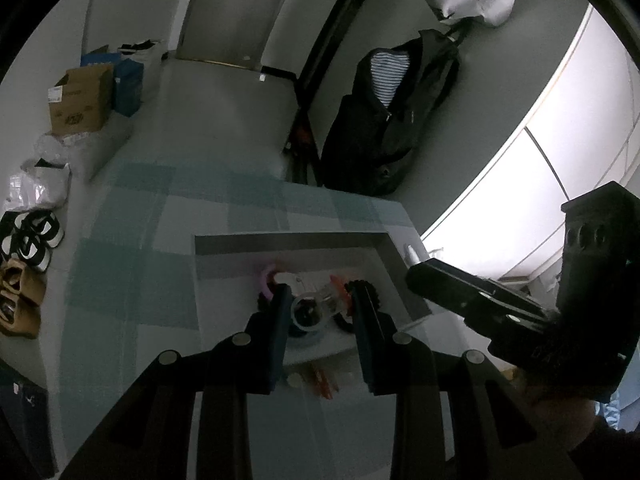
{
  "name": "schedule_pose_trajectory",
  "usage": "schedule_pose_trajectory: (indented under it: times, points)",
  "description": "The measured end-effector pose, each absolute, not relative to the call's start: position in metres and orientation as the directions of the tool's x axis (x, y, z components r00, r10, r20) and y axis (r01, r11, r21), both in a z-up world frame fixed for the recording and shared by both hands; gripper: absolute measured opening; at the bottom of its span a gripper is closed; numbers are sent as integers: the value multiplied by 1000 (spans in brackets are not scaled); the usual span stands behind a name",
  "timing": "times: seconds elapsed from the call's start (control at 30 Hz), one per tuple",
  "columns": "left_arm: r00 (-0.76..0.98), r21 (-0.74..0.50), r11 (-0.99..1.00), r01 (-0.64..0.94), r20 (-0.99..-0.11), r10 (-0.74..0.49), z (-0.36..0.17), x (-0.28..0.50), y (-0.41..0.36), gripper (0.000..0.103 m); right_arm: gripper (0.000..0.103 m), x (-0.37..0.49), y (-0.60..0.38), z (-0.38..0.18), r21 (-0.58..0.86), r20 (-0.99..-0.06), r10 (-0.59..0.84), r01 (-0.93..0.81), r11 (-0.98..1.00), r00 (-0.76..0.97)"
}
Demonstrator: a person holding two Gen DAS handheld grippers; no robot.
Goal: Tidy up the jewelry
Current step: 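Carry the badge into the grey box and release while the left gripper places the trinket inside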
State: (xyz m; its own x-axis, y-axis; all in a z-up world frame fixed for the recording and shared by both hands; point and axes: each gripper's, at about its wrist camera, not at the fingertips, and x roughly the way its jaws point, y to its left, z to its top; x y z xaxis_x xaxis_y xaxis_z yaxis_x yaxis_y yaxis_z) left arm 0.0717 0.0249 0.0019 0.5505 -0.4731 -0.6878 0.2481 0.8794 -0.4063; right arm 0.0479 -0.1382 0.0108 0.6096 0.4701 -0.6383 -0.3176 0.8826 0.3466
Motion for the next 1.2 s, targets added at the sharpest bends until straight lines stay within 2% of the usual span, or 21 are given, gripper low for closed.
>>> schedule_pose_trajectory:
  times: [0.3, 1.2]
  points:
    - [534, -418, 880, 224, -703, -470, -6, 89, 30, 25, 41, 60, -124, 9, 366, -623, 521, -372, 853, 583]
    - [471, -403, 893, 201, -759, -449, -26, 114, 19, 26, 42, 88, -128, -13, 387, -659, 531, -366, 846, 532]
